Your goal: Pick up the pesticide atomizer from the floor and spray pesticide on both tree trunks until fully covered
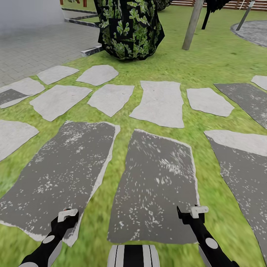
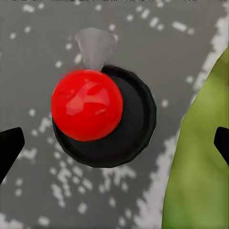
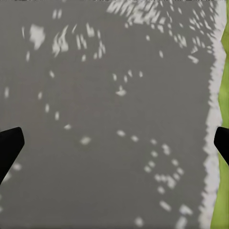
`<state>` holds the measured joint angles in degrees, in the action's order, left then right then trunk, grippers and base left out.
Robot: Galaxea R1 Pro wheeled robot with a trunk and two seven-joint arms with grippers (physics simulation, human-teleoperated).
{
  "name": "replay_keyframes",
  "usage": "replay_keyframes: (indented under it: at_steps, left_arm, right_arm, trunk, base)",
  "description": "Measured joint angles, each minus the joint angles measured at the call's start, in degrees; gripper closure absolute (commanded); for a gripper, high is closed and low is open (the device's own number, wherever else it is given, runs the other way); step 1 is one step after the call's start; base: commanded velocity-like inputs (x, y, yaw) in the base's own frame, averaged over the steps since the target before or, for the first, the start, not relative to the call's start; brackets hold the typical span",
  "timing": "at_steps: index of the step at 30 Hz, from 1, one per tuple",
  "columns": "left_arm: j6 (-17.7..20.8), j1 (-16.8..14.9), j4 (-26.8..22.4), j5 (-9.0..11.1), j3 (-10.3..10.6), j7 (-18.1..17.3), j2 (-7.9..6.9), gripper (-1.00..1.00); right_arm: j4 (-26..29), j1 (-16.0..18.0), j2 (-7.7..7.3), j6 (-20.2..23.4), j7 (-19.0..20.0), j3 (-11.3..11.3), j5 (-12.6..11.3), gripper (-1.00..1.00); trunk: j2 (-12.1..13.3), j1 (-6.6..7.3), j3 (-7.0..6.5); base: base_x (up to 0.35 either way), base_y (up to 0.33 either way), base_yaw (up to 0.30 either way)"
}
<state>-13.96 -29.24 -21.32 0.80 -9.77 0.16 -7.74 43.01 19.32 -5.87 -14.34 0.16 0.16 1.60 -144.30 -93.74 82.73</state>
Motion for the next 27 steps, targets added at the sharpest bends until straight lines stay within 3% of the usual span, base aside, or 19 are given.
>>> replay_keyframes:
  at_steps: [27]
  left_arm:
    - [-0.06, 0.0, 0.08, 0.07, -0.08, 0.07, -0.09, -1.0]
  right_arm:
    - [-0.07, 0.0, 0.0, 0.0, 0.0, 0.0, 0.0, -1.0]
  trunk:
    - [0.0, 0.0, -0.65]
  base:
    - [0.002, 0.0, 0.0]
